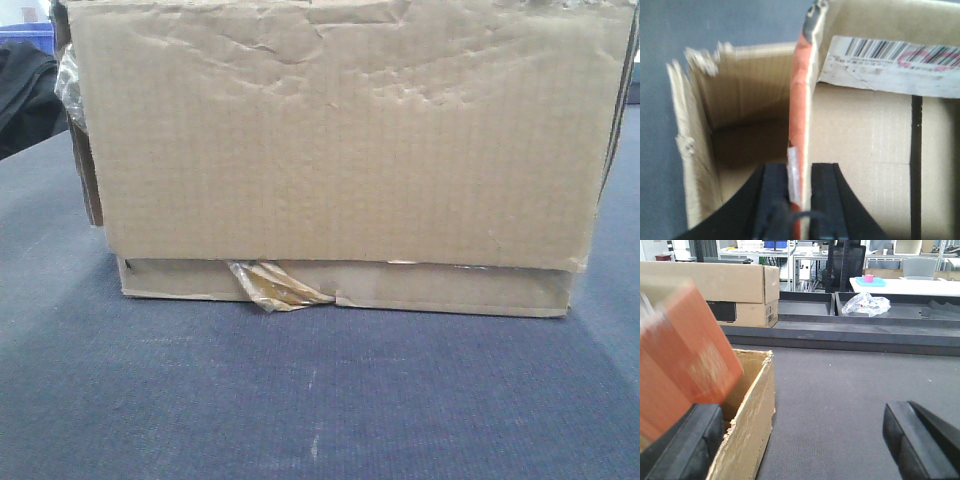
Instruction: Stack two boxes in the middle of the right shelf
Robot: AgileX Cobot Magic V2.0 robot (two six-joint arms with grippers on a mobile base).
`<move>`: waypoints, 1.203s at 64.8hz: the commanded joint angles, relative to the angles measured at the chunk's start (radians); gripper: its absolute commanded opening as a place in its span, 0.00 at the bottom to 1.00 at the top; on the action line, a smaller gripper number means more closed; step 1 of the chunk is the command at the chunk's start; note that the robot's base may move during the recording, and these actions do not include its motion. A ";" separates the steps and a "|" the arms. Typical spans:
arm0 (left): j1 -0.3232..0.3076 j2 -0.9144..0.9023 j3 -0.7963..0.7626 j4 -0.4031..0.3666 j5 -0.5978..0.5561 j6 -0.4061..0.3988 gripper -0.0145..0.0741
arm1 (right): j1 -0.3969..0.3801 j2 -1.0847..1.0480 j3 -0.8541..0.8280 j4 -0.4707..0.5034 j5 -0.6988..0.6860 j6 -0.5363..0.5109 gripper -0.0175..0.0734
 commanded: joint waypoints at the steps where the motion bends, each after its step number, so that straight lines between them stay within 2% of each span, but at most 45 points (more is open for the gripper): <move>1: -0.007 0.020 -0.008 -0.008 -0.011 -0.017 0.04 | 0.000 0.003 -0.005 -0.001 -0.012 -0.002 0.80; 17: -0.007 0.040 -0.008 -0.019 -0.001 -0.017 0.04 | 0.000 0.003 -0.005 -0.001 -0.012 -0.002 0.80; 22: -0.007 0.040 -0.008 -0.019 -0.001 -0.017 0.10 | 0.000 0.003 -0.005 -0.001 -0.018 -0.002 0.80; 29: -0.007 0.040 -0.008 -0.019 -0.001 -0.017 0.29 | 0.000 0.003 -0.005 -0.001 -0.026 -0.002 0.80; 39: -0.007 0.040 -0.038 -0.019 0.009 -0.017 0.70 | 0.000 0.003 -0.005 -0.001 -0.026 -0.002 0.80; 45: -0.007 0.040 -0.088 -0.019 0.030 -0.017 0.86 | 0.000 0.003 -0.005 -0.001 -0.022 -0.002 0.80; 56: -0.007 0.024 -0.197 -0.017 0.090 -0.010 0.84 | 0.000 0.003 -0.005 -0.001 0.008 -0.002 0.80; 62: -0.005 0.019 -0.256 0.026 0.116 -0.008 0.84 | 0.000 0.003 -0.012 -0.001 0.026 -0.002 0.80; 68: -0.005 0.007 -0.268 0.099 0.116 -0.004 0.84 | 0.000 0.012 -0.028 -0.001 0.044 -0.002 0.80; 78: -0.005 -0.019 -0.268 0.118 0.116 0.029 0.84 | 0.000 0.088 -0.099 -0.001 0.103 -0.002 0.80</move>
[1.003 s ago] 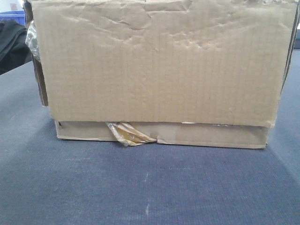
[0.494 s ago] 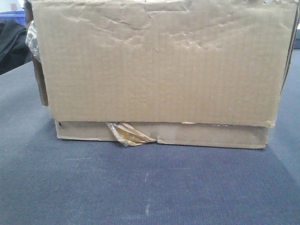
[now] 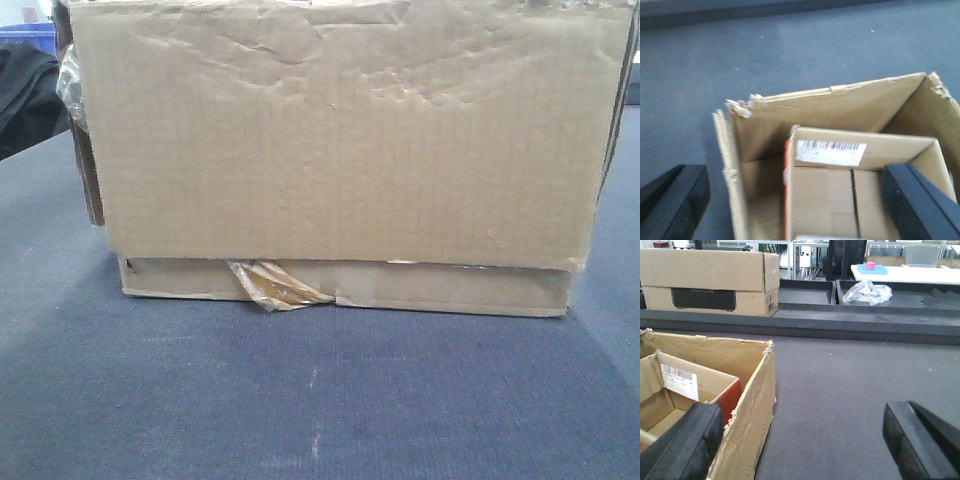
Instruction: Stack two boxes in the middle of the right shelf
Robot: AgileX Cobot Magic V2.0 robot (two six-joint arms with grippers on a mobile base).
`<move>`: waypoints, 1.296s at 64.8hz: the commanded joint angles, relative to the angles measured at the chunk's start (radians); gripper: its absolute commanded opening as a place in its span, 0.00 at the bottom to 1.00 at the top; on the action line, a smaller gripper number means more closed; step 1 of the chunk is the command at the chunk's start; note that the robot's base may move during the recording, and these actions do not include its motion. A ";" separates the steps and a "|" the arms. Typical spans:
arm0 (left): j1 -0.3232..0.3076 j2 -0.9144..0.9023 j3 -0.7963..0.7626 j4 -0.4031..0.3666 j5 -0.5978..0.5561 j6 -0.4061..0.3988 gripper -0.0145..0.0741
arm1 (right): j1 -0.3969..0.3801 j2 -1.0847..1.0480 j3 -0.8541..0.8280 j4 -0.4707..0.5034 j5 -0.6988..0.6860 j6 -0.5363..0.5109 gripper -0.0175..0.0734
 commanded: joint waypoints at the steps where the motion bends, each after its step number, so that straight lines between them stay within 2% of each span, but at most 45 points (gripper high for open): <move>1: -0.003 -0.025 -0.007 0.014 -0.004 0.020 0.84 | 0.000 0.057 -0.049 -0.001 0.030 -0.002 0.80; 11: 0.010 -0.069 0.048 0.030 -0.004 0.054 0.84 | 0.000 0.173 -0.162 -0.001 0.117 -0.002 0.80; 20: 0.083 -0.135 0.163 0.023 -0.004 0.058 0.84 | 0.011 0.279 -0.262 -0.001 0.163 -0.014 0.80; 28: 0.151 -0.181 0.260 -0.036 -0.004 0.082 0.84 | 0.051 0.365 -0.336 -0.001 0.179 -0.038 0.80; 33: 0.169 -0.198 0.307 -0.051 -0.004 0.086 0.84 | 0.077 0.420 -0.378 -0.001 0.211 -0.038 0.80; 59: 0.158 -0.202 0.494 -0.085 -0.004 0.112 0.84 | 0.144 0.743 -0.642 0.001 0.528 -0.038 0.80; 84: 0.121 -0.191 0.613 -0.094 -0.037 0.115 0.84 | 0.158 0.906 -0.662 0.004 0.562 -0.038 0.80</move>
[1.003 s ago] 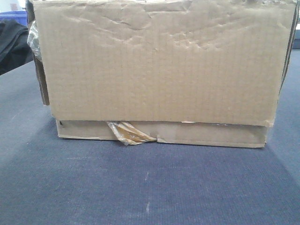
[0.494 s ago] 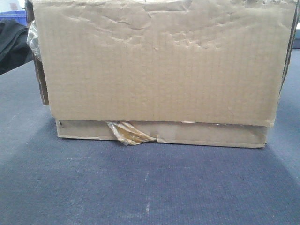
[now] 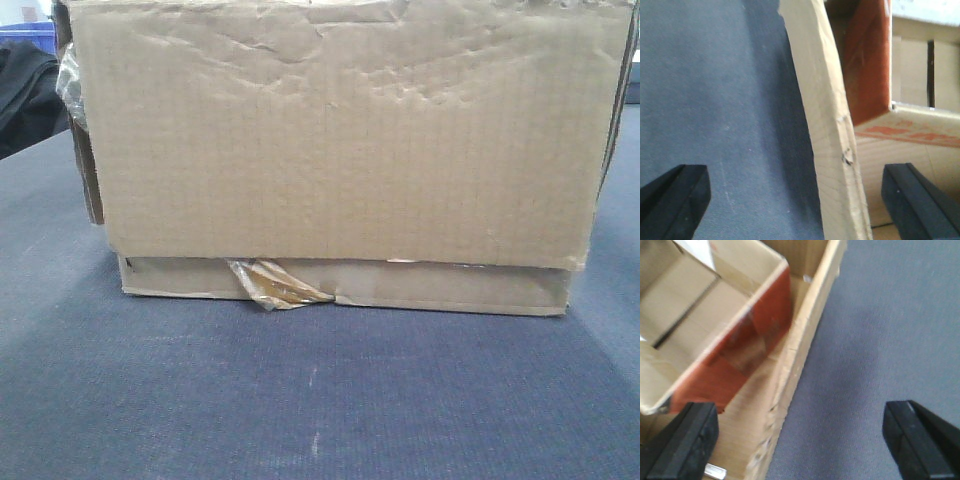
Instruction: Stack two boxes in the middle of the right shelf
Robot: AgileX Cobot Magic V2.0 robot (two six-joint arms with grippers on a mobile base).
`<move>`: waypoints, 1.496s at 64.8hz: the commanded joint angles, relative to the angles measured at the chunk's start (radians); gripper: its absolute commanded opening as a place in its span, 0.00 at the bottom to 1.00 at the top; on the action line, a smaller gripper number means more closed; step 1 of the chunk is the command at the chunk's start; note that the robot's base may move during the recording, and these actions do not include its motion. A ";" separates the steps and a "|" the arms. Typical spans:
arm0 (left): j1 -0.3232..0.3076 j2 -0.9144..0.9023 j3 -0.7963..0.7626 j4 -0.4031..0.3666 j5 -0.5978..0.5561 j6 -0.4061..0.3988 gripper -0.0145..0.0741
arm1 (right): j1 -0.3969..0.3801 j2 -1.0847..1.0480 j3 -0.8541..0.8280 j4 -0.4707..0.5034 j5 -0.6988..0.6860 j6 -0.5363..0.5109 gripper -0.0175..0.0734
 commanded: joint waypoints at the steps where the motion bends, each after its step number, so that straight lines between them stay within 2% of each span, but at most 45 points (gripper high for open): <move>1: -0.022 0.001 0.010 -0.014 -0.028 0.001 0.84 | 0.001 0.027 -0.010 -0.004 0.000 -0.003 0.80; 13: -0.050 0.051 0.010 -0.011 -0.029 0.001 0.84 | 0.001 0.081 -0.010 -0.004 0.000 -0.003 0.80; 29: -0.050 0.112 0.010 -0.002 -0.009 0.001 0.84 | 0.001 0.142 -0.008 -0.004 0.000 -0.003 0.79; 34: -0.050 0.122 0.010 0.000 -0.009 0.001 0.83 | 0.001 0.153 -0.008 -0.004 0.000 -0.003 0.74; 38: -0.050 0.124 0.010 0.010 -0.007 0.001 0.80 | 0.001 0.156 -0.008 -0.004 -0.002 -0.003 0.64; 41: -0.050 0.124 0.010 0.017 -0.007 0.001 0.74 | 0.001 0.156 -0.008 -0.004 -0.006 -0.003 0.55; 47: -0.050 0.124 0.010 0.017 -0.006 0.001 0.52 | 0.001 0.156 -0.008 -0.004 -0.006 -0.003 0.29; 50: -0.050 0.124 0.010 0.017 -0.003 0.001 0.36 | 0.001 0.156 -0.008 -0.004 -0.006 -0.003 0.15; 53: -0.050 0.124 0.010 0.017 0.000 0.001 0.15 | 0.001 0.156 -0.008 -0.004 -0.006 -0.003 0.01; 55: -0.050 0.124 0.010 0.017 0.004 0.000 0.03 | 0.001 0.156 -0.008 -0.004 -0.008 -0.003 0.01; 75: -0.050 0.104 0.010 0.017 0.005 -0.033 0.04 | 0.001 0.136 -0.008 -0.004 -0.008 -0.003 0.02; 97: -0.050 -0.064 0.010 0.025 -0.037 -0.086 0.04 | 0.001 -0.019 -0.012 -0.004 -0.077 -0.003 0.02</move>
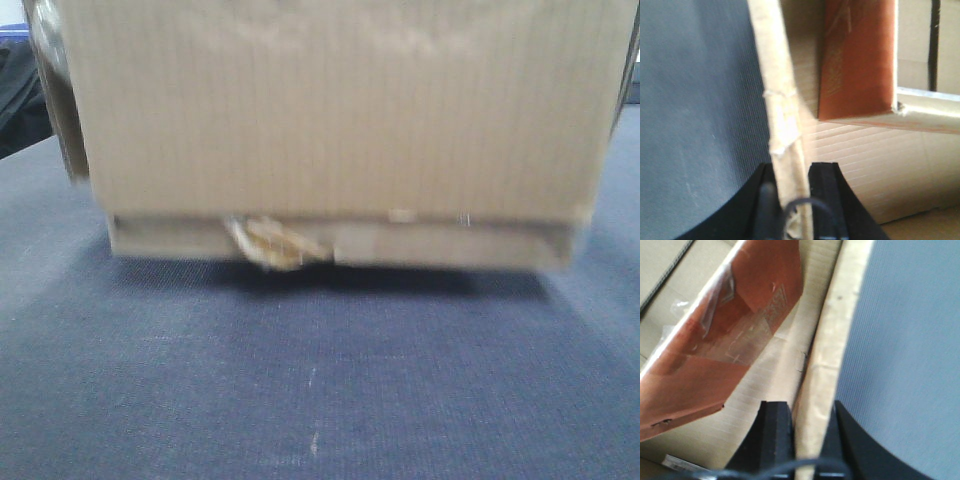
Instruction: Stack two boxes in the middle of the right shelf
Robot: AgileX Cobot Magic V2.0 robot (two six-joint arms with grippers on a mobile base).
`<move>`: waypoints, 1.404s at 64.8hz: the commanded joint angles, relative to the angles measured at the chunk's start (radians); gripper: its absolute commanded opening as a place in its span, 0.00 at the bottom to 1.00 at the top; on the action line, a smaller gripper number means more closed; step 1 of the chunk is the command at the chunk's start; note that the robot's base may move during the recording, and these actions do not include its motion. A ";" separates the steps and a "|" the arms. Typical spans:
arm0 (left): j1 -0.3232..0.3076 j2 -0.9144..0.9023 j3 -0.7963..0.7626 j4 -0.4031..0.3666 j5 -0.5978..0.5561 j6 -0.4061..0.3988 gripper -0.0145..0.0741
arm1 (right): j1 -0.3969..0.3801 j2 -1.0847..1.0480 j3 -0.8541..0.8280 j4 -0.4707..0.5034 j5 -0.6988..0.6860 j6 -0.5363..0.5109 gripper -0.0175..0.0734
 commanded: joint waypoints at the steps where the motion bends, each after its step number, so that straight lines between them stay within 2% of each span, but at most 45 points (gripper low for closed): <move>1: 0.004 -0.074 -0.007 0.023 -0.035 -0.006 0.04 | -0.005 -0.070 -0.016 -0.036 -0.059 -0.006 0.02; 16: 0.004 -0.211 -0.007 0.023 -0.103 -0.006 0.04 | -0.005 -0.173 -0.104 -0.036 -0.064 -0.006 0.02; 39: 0.004 -0.393 -0.007 0.023 -0.275 -0.006 0.04 | -0.005 -0.278 -0.241 -0.036 -0.094 -0.006 0.02; 68: 0.004 -0.369 -0.007 0.023 -0.268 -0.006 0.04 | -0.005 -0.269 -0.241 -0.036 -0.112 -0.006 0.02; 91: 0.004 -0.369 -0.007 0.023 -0.345 -0.006 0.04 | -0.005 -0.269 -0.241 -0.036 -0.125 -0.006 0.02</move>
